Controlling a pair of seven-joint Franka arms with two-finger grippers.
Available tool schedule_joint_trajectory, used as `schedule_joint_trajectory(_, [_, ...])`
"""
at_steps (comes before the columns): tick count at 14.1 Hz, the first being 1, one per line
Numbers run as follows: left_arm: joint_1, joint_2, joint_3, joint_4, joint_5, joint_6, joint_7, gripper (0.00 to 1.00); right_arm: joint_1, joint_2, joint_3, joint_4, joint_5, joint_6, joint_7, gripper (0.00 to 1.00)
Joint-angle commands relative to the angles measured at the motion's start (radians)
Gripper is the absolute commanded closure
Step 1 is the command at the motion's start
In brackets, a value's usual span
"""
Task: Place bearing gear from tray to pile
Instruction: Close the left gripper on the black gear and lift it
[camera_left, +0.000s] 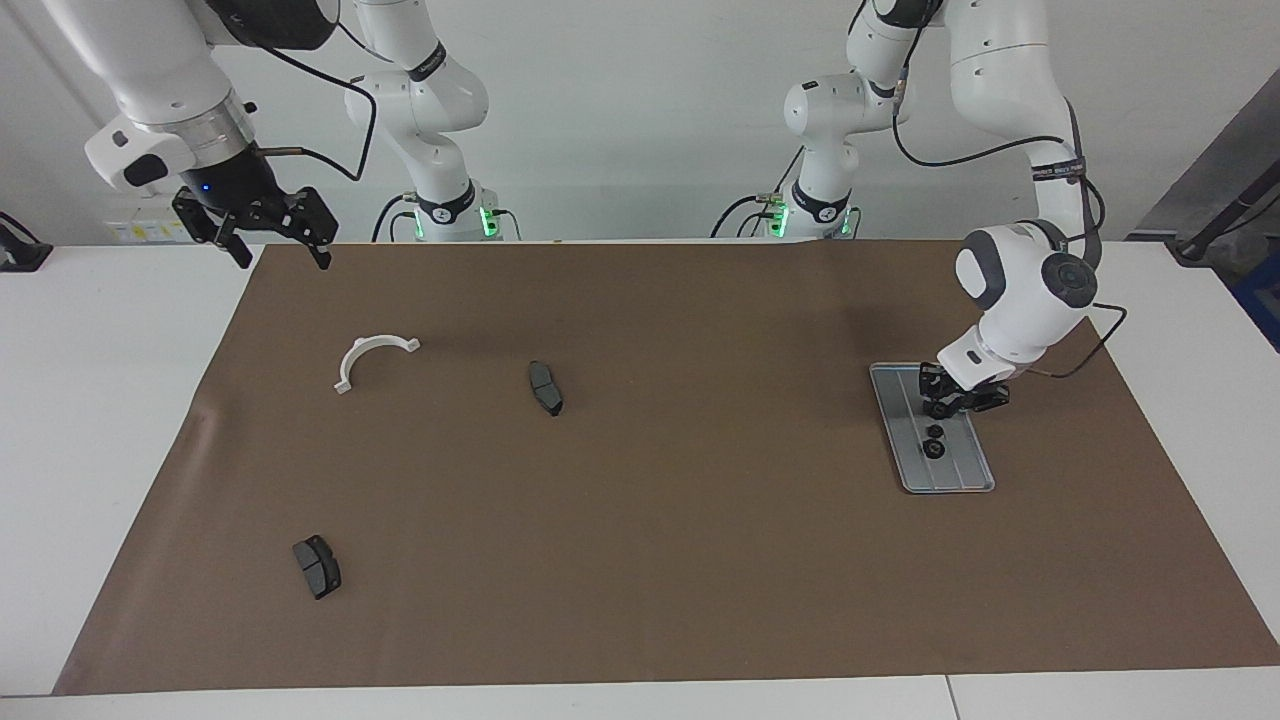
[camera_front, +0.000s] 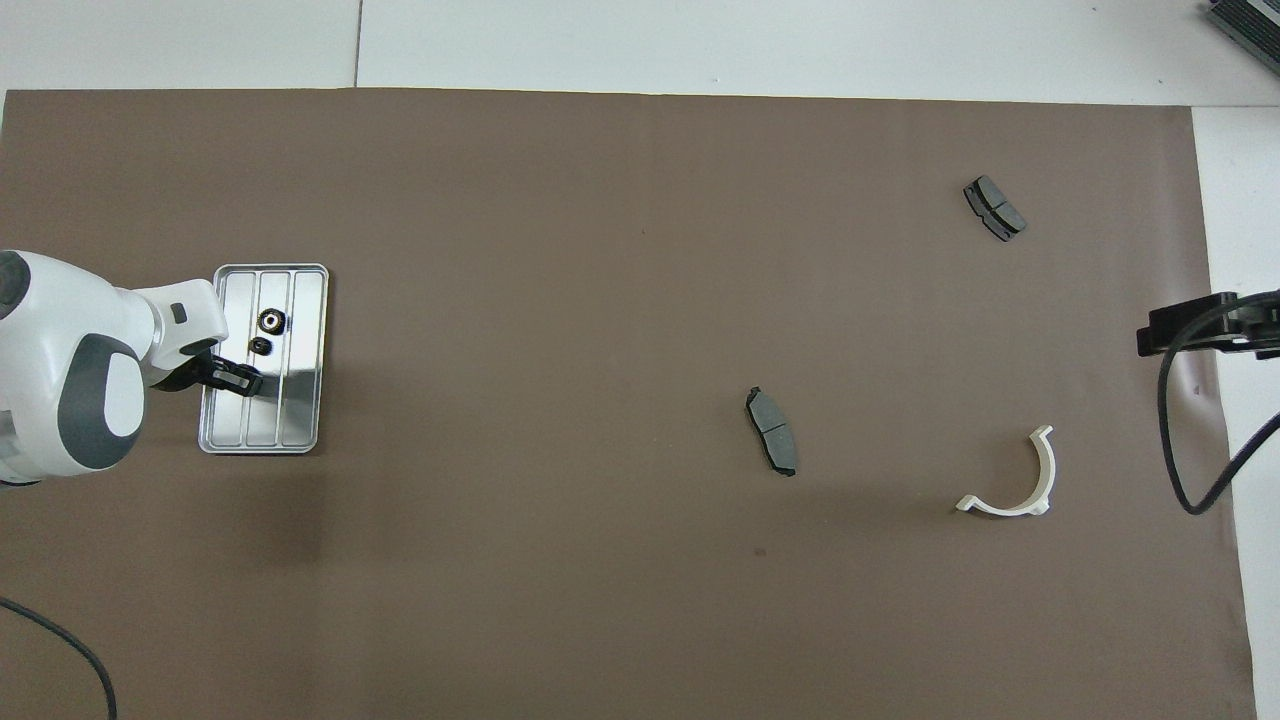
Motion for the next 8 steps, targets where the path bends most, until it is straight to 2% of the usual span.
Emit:
schedule_joint_trajectory(1, [-0.005, -0.020, 0.004, -0.018, 0.016, -0.028, 0.007, 1.00, -0.002, -0.013, 0.001, -0.016, 0.026, 0.006, 0.012, 0.00])
schedule_joint_trajectory(5, [-0.040, -0.008, 0.003, 0.092, 0.014, -0.124, -0.010, 1.00, -0.002, -0.013, 0.001, -0.016, 0.026, 0.006, 0.012, 0.00])
schedule_joint_trajectory(8, [-0.097, -0.005, 0.001, 0.186, 0.014, -0.228, -0.140, 1.00, -0.002, -0.013, 0.001, -0.016, 0.026, 0.006, 0.012, 0.00])
